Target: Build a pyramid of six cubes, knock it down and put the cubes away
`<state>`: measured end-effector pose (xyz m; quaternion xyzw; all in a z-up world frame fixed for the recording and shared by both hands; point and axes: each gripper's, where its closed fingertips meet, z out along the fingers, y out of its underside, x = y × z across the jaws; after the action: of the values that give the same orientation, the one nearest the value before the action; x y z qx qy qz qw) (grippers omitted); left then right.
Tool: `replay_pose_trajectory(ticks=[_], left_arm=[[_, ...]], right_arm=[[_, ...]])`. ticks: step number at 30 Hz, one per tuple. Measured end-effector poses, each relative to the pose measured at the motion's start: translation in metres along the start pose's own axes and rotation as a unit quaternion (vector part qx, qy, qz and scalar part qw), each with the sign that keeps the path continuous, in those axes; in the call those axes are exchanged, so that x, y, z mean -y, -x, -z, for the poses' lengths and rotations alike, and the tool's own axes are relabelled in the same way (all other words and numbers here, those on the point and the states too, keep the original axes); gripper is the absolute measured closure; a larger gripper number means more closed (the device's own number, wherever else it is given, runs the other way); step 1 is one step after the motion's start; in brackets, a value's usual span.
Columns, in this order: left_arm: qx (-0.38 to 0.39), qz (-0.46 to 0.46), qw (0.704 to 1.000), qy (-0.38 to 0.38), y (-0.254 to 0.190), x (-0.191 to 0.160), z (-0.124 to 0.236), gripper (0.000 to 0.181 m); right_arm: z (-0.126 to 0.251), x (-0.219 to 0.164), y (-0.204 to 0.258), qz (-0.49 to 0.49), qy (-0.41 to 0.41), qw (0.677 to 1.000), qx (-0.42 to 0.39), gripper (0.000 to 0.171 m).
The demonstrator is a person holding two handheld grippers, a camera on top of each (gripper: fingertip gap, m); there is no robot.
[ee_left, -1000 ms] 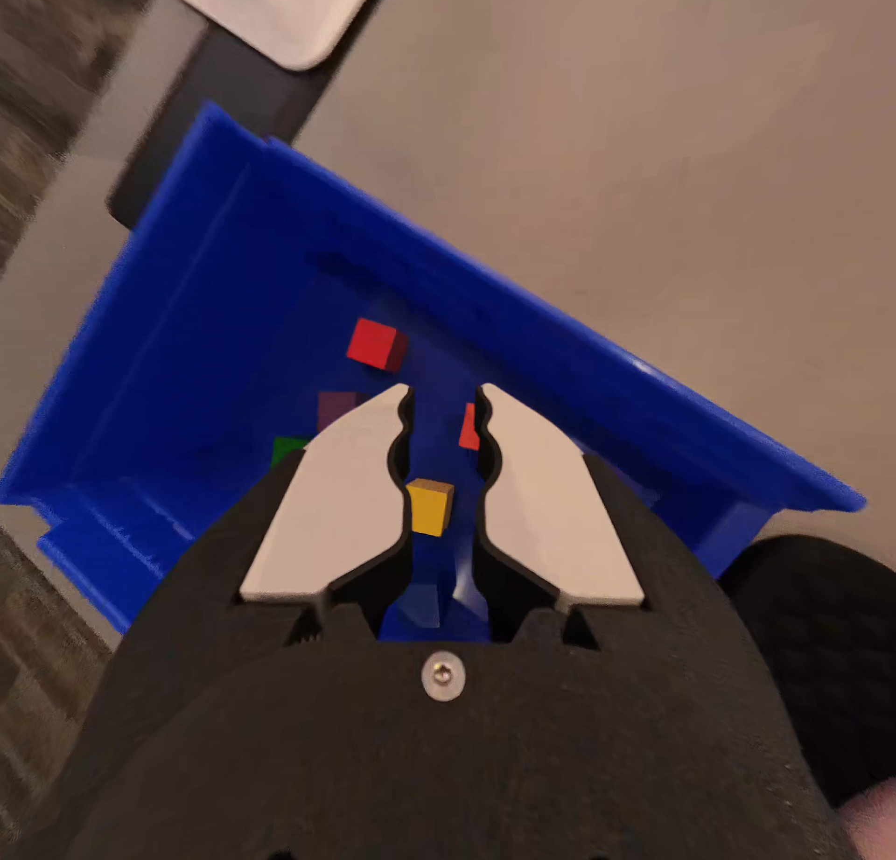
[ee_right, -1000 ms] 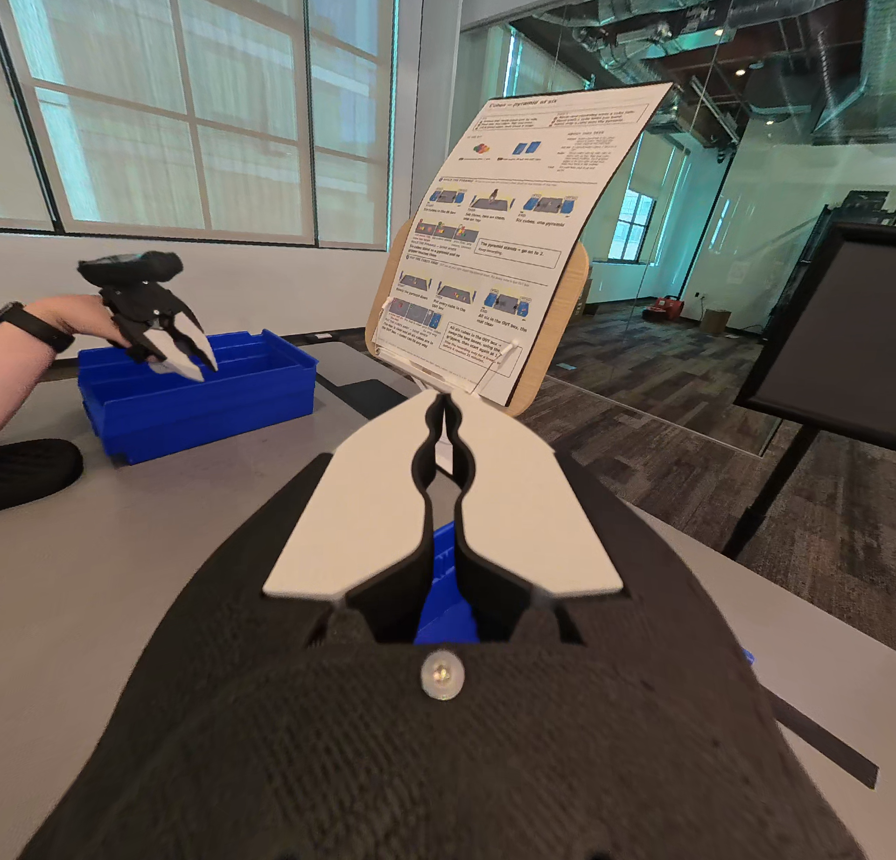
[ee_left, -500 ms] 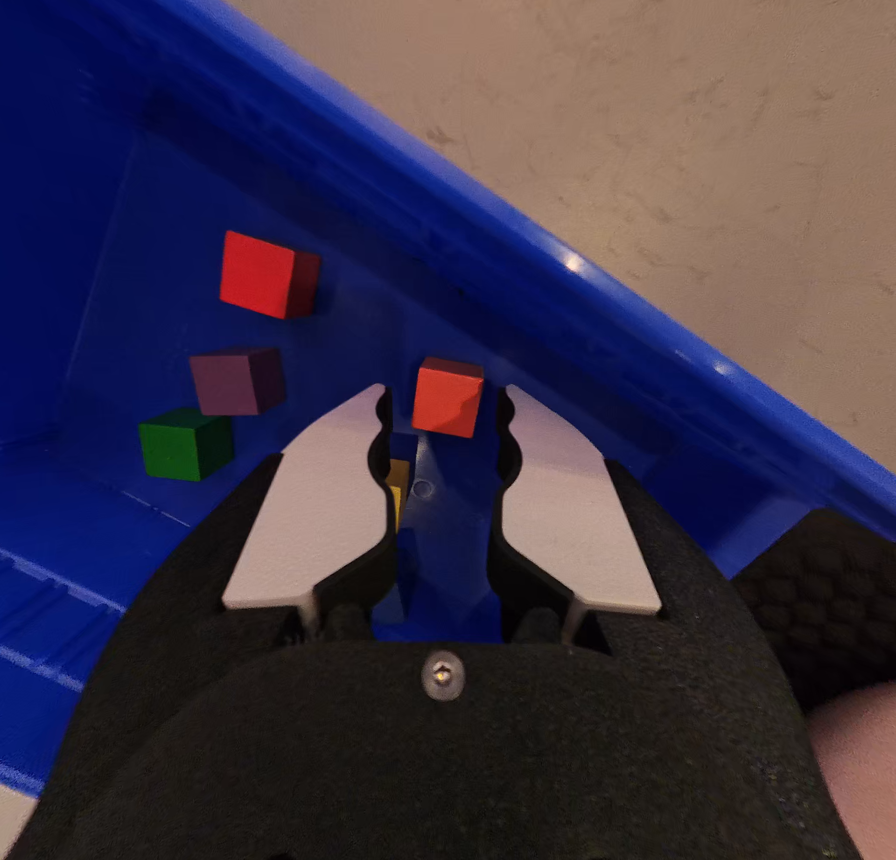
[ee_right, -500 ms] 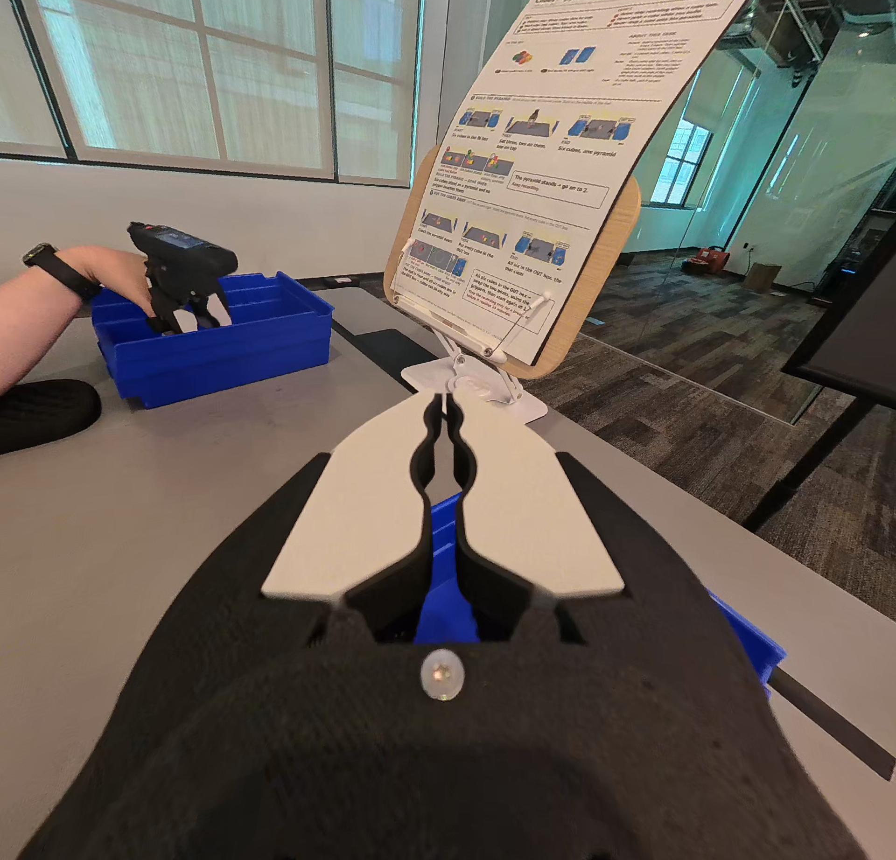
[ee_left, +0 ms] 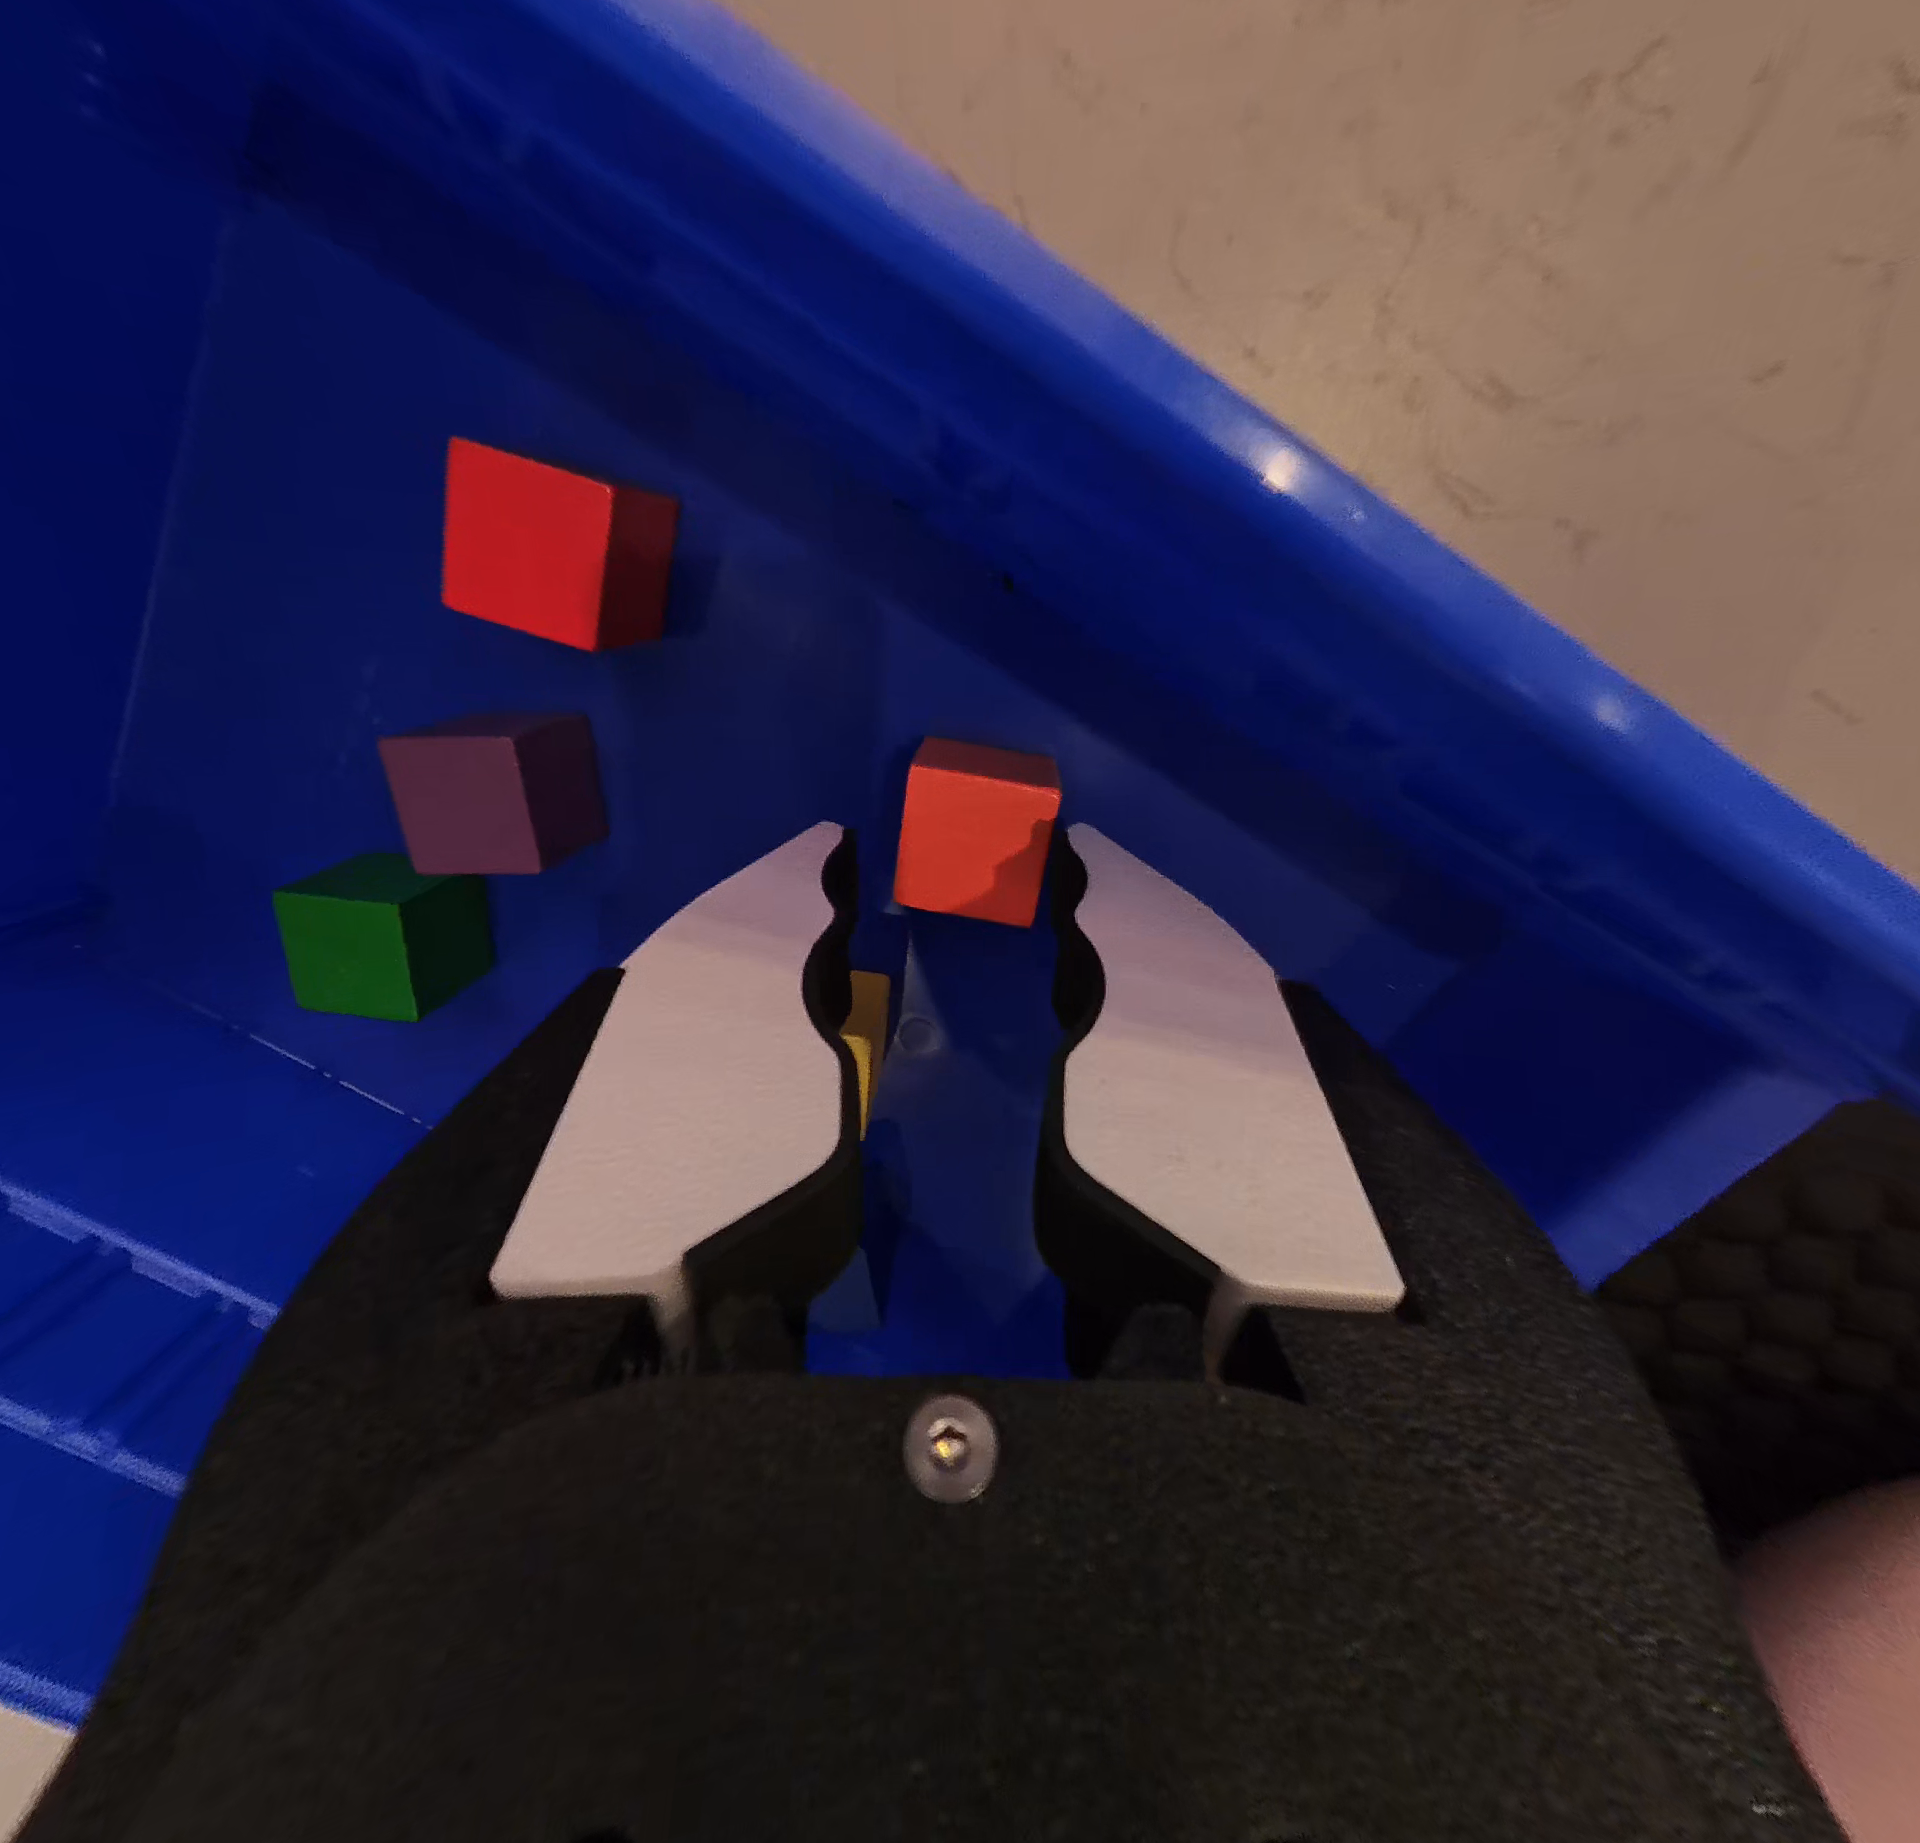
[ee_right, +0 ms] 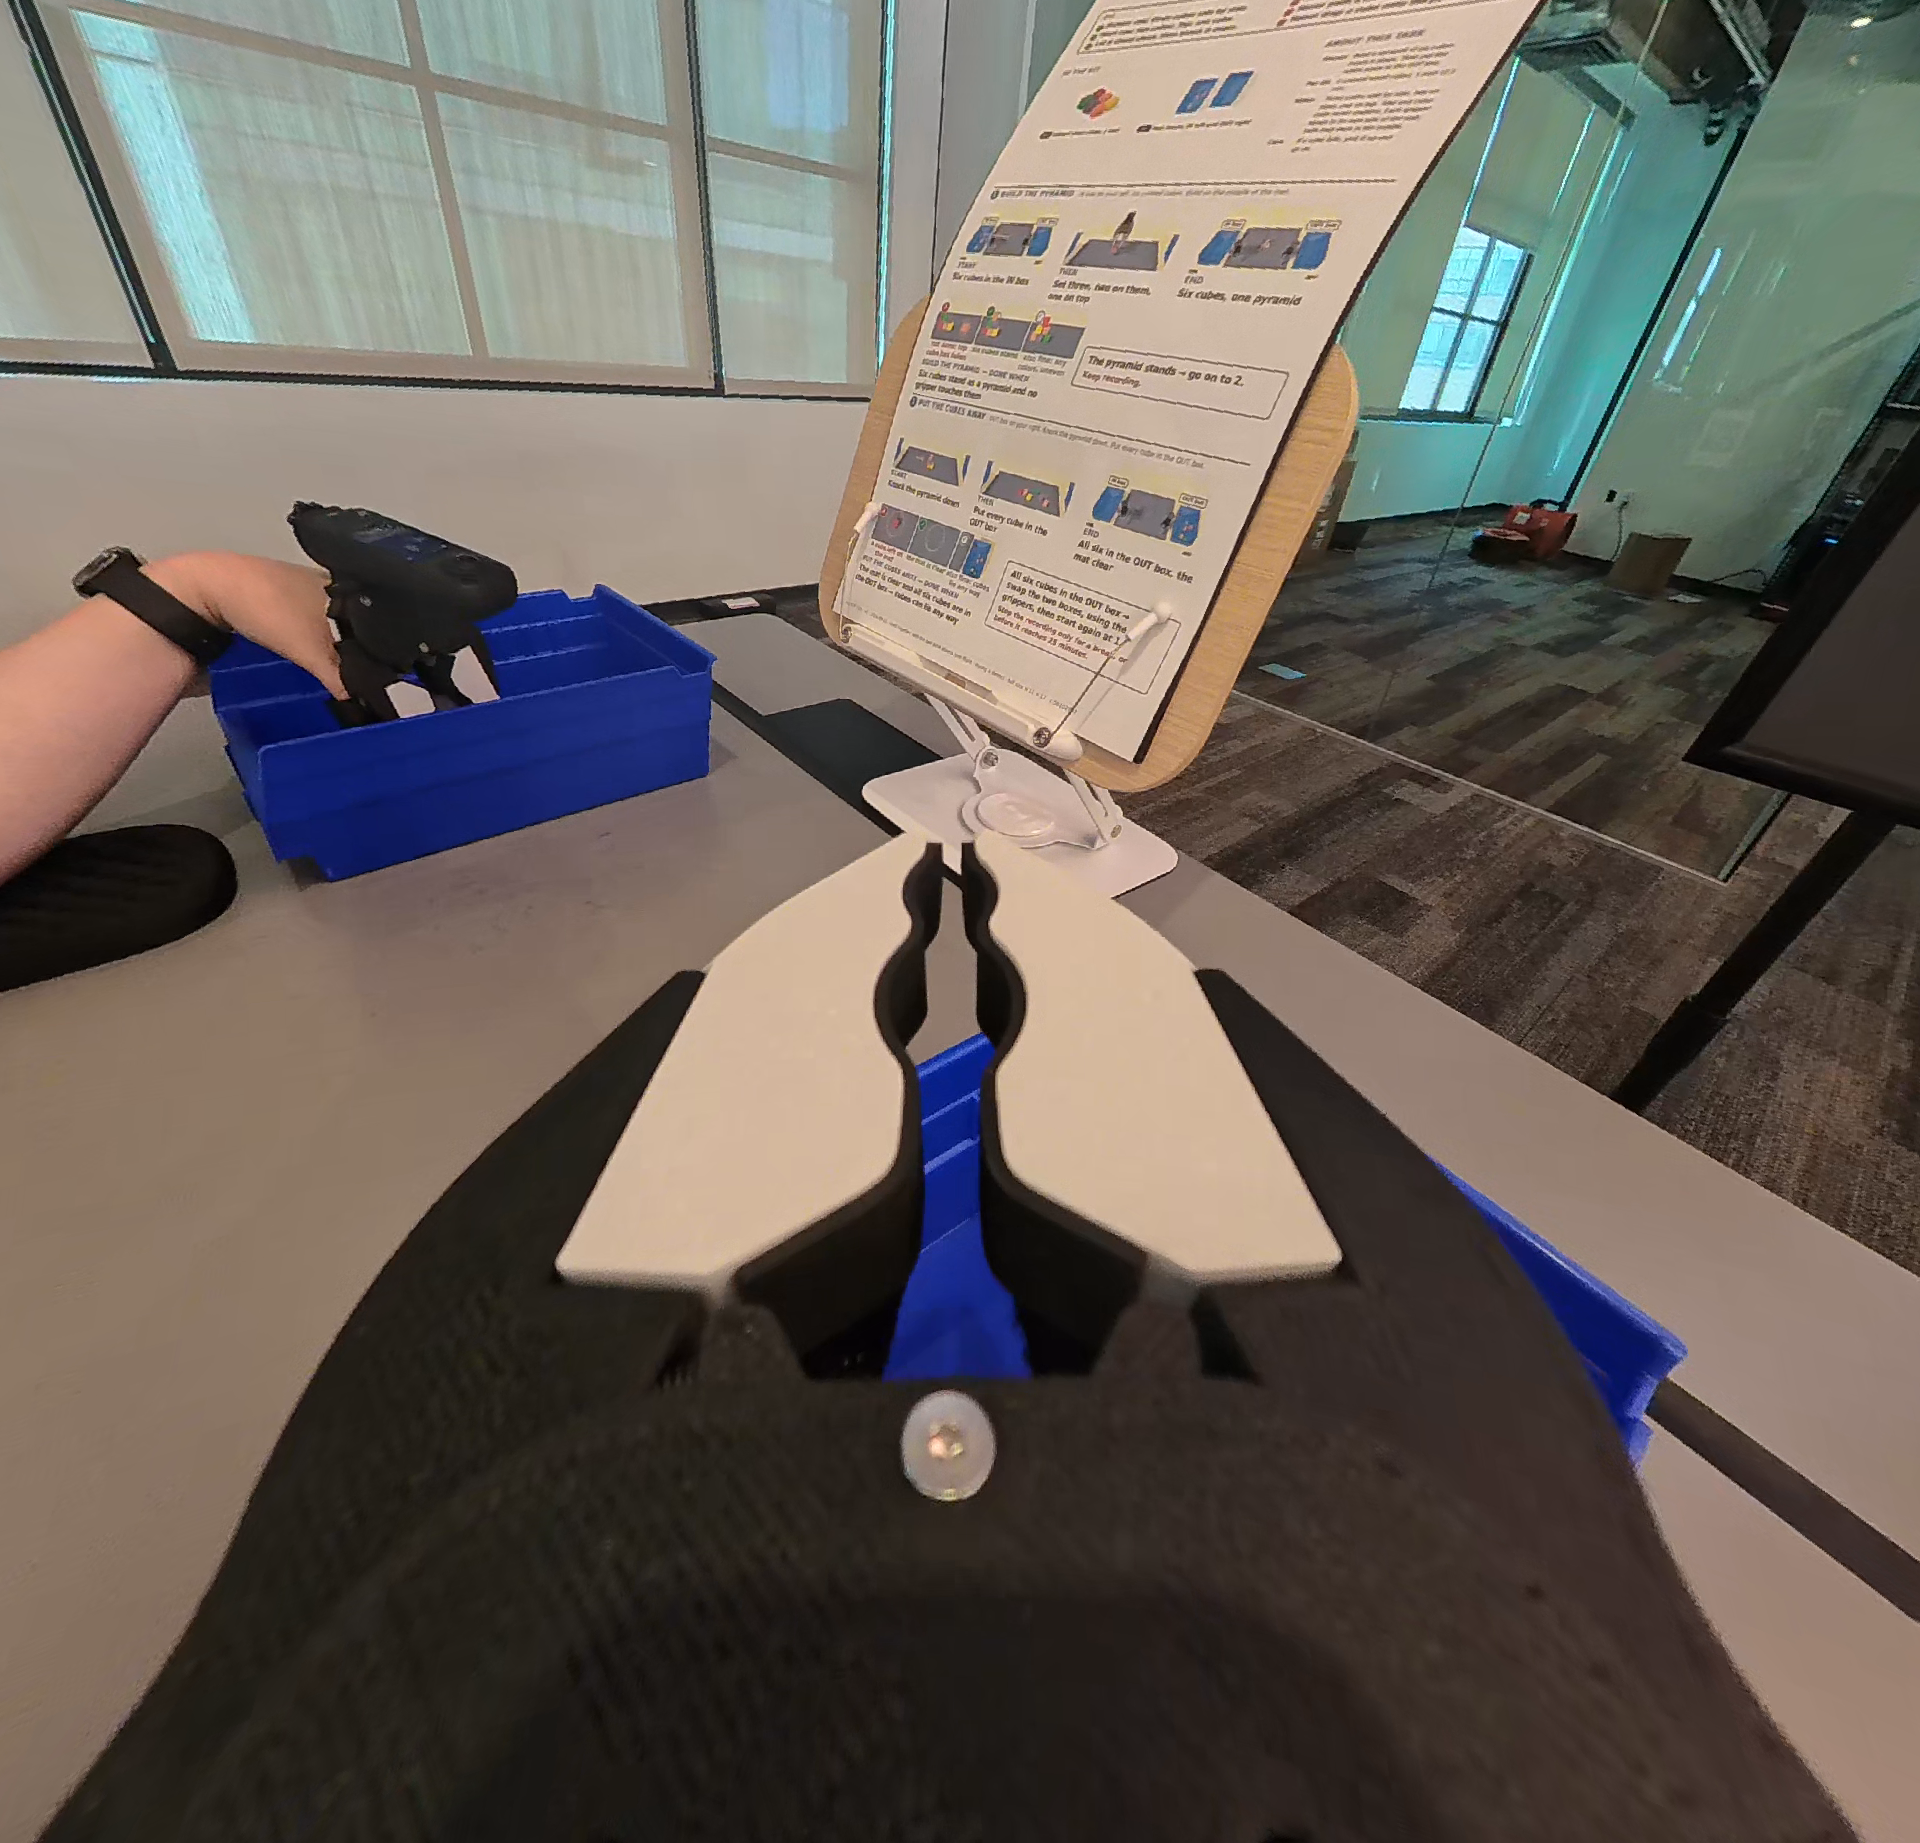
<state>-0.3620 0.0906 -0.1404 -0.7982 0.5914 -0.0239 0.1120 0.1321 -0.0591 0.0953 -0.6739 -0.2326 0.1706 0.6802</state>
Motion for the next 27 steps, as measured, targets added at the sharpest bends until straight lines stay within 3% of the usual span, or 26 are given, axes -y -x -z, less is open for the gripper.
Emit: replay_pose_trajectory(ticks=[27], left_arm=[[0.014,-0.003,1.0,0.016,0.0045,-0.0071,0.0016,0.154]], right_arm=[[0.0048,-0.0081,-0.008,-0.02,0.004,1.0,-0.005,0.167]])
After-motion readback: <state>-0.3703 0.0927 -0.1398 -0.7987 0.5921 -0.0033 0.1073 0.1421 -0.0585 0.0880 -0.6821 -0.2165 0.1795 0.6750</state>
